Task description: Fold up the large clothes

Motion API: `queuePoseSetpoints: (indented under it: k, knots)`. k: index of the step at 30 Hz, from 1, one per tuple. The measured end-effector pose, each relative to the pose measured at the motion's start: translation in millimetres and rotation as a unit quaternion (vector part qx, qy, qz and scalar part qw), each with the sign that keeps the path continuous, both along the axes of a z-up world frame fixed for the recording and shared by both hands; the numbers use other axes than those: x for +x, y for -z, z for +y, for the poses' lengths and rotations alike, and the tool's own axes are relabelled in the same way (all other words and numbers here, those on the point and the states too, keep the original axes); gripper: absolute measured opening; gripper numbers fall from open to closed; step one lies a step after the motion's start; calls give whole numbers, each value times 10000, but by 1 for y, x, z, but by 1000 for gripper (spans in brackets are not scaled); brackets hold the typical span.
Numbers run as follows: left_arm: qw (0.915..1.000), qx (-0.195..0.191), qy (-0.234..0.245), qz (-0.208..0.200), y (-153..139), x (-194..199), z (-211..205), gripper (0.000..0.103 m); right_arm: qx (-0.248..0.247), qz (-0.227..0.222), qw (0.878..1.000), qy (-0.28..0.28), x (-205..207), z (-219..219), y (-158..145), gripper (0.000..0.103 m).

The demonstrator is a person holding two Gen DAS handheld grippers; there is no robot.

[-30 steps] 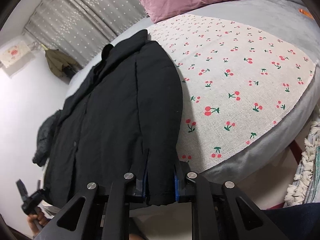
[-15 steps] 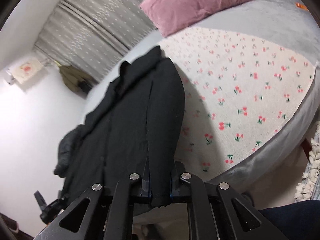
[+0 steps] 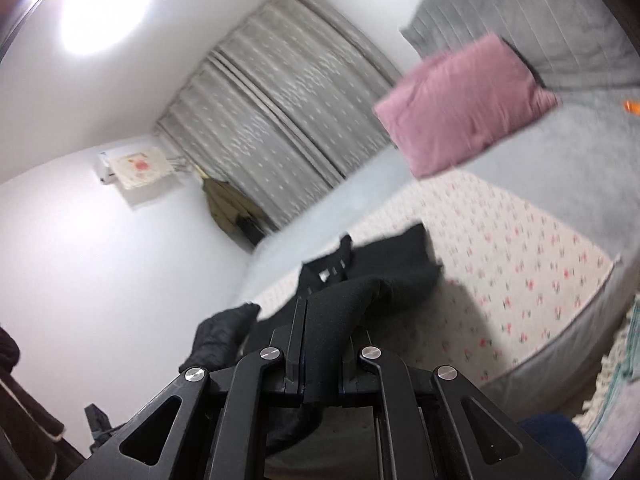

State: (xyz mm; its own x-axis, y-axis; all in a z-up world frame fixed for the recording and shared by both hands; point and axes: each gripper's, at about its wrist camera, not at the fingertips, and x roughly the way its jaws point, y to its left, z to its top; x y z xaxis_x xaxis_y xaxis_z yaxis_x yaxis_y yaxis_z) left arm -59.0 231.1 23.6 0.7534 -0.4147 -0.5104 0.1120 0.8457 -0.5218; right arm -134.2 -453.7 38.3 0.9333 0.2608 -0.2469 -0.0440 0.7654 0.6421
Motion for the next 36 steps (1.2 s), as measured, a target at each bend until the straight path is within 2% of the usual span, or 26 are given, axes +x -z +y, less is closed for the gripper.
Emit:
queuePoseSetpoints:
  k: [2,5,7,12,16,20,23,26,27,28,29,30,31,32,33,36]
  knots:
    - [9998,-47,-61,206,13,16,-1,5,-76,217,9997,69,19,-1,9,9]
    - [9984,-248,-148,483,37,43,-3,5,149,587,9982,-23,54,-4,35,9]
    - [9977,-331,-185,565,42,53,-1,5,273,653,9974,-95,66,-6,46,10]
    - [9976,-348,-328,507,32,92,-6,5,449,589,9972,-78,100,-15,42,10]
    - [9973,-223,-397,573,27,139,-19,5,513,805,9954,30,149,-21,44,10]
    - [9960,-286,-428,726,24,195,-25,5,686,975,9928,130,192,-33,52,10]
    - [9956,-160,-459,801,18,247,-35,6,637,1038,9924,182,232,-38,48,10]
    - [9932,14,-429,1084,39,320,-46,8,436,1218,9910,349,288,-40,46,12]
    - [9917,-28,-424,1214,51,339,-45,11,283,1374,9892,437,312,-40,51,14]
    - [9897,-107,-361,1381,66,359,-44,21,171,1620,9856,452,338,-41,61,19]
    - [9866,-191,-346,1584,83,375,-42,25,111,1902,9808,423,357,-41,72,22]
    - [9843,-256,-410,1700,92,383,-38,26,61,2244,9737,379,375,-43,85,23]
    - [9818,-357,-526,1789,101,389,-30,27,52,2745,9611,317,393,-48,105,23]
    - [9810,-470,-606,1783,104,390,-21,27,140,2918,9560,252,399,-54,116,23]
    - [9811,-535,-669,1734,102,388,-14,31,259,2927,9557,180,400,-60,122,23]
    - [9847,-647,-876,1362,86,374,12,58,480,2650,9630,-124,390,-74,117,24]
